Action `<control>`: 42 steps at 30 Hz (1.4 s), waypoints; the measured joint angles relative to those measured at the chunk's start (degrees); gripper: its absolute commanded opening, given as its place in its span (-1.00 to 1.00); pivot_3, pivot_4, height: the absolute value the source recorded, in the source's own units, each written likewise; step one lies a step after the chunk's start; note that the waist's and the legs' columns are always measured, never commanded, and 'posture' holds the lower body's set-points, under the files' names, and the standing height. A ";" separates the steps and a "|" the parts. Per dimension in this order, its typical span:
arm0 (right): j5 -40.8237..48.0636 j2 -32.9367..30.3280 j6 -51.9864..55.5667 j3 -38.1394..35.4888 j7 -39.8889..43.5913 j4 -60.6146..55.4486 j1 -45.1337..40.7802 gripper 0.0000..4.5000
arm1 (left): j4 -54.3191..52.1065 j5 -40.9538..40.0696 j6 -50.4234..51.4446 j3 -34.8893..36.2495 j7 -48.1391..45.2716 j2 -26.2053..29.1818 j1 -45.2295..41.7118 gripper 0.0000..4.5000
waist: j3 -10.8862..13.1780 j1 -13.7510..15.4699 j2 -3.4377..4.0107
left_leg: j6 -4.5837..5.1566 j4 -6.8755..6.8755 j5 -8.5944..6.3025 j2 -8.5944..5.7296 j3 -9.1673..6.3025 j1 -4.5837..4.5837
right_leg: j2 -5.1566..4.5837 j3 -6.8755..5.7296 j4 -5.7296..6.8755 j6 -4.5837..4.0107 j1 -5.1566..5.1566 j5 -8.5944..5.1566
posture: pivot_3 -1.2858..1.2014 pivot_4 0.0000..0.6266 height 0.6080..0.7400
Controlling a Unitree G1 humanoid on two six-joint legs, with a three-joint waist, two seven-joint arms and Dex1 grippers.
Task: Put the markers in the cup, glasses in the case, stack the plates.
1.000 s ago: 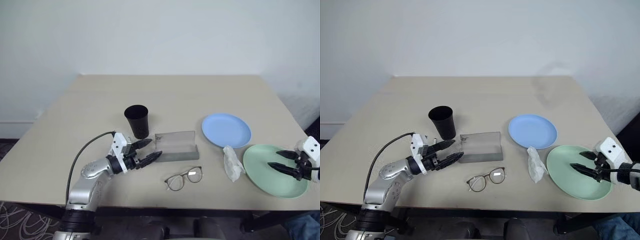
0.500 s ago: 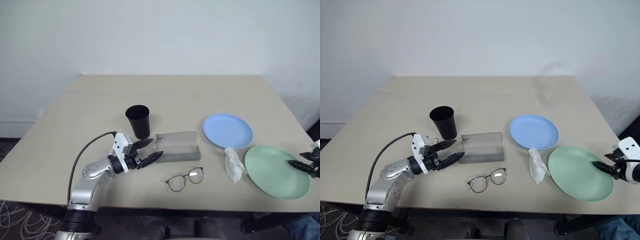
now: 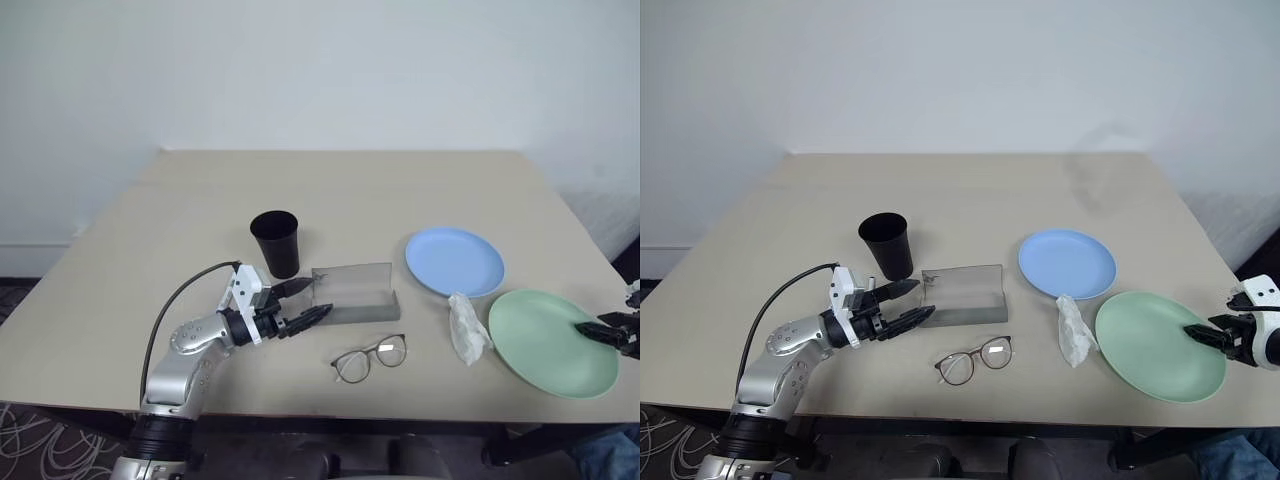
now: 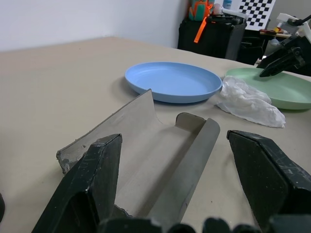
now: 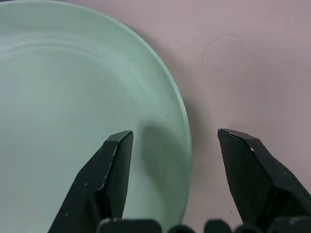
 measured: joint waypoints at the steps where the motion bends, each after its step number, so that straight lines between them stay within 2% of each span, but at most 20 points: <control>1: -0.03 0.00 0.11 0.05 0.00 0.13 -0.11 -0.21 | 0.00 0.00 0.03 -0.08 -0.04 0.00 0.00 0.64 | 0.00 0.00 0.00 | 0.00 0.00 0.00 0.00 0.00 0.00 | 0.00 0.00 0.00 0.00 0.00 0.00 | 0.03 -1.00 1.00; 5: -0.08 0.00 0.40 0.35 -0.09 0.49 -0.48 -0.88 | -0.06 -0.34 0.52 -0.59 -0.63 0.01 0.00 0.64 | 0.00 0.00 0.00 | 0.00 0.02 0.00 0.00 0.01 0.00 | 0.00 0.00 0.00 0.01 0.01 0.00 | 0.03 -1.00 1.00; 6: 0.00 0.00 0.41 0.27 0.08 0.49 -0.56 -0.99 | -0.09 -0.49 0.71 -0.62 -0.84 0.01 0.00 0.64 | 0.00 -0.01 0.00 | 0.00 0.02 0.00 0.00 0.00 0.00 | 0.01 0.00 0.01 0.01 0.00 0.00 | 0.03 -1.00 1.00; 21: -0.10 0.00 0.33 1.26 0.04 2.65 -3.07 -0.99 | -4.19 -2.14 4.46 -3.23 -4.47 0.38 -0.95 0.64 | -0.01 -0.18 -0.07 | 0.00 0.35 0.00 0.02 0.09 0.00 | 0.02 0.05 0.00 0.13 0.16 0.07 | 0.03 -1.00 1.00; 31: 0.57 0.02 3.79 1.27 0.15 9.98 -12.37 -0.99 | -4.17 -2.15 4.48 -4.53 -4.70 0.25 -1.97 0.64 | 0.01 -0.57 -0.03 | 0.10 0.39 -0.02 -0.01 0.34 -0.01 | 0.02 0.32 0.00 0.26 0.13 0.16 | 0.03 -1.00 1.00; 42: 1.21 0.00 8.90 1.53 7.04 14.23 -17.47 -0.99 | -4.16 -2.17 4.49 -4.65 -4.88 0.20 -1.97 0.64 | -0.01 -0.54 0.03 | 0.41 0.40 -0.17 -0.05 0.47 -0.02 | 0.00 0.44 -0.03 0.31 0.04 0.19 | 0.03 -1.00 1.00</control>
